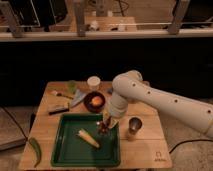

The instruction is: Place grapes in tray

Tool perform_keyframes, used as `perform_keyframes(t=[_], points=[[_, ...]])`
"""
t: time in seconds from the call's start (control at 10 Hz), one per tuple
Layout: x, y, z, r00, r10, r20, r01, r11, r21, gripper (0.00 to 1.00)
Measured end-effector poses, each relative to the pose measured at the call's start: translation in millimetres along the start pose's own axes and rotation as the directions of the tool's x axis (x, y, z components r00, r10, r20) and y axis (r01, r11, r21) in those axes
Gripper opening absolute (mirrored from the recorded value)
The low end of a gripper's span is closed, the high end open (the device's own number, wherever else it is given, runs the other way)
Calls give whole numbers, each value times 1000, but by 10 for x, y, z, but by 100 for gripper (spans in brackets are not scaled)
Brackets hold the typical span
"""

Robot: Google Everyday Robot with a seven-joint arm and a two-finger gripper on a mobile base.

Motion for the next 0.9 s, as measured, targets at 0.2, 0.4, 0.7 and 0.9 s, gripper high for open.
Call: perform_keyframes(t=[0.2, 0.4, 0.7, 0.9], points=[[-77, -44, 12, 997, -69, 20, 69, 998, -12, 0], [-93, -67, 4, 993, -111, 32, 112, 993, -24, 0], [-72, -120, 4, 987, -152, 52, 155, 987, -47, 0], [-29, -154, 29, 985, -156, 79, 161, 985, -62, 1]])
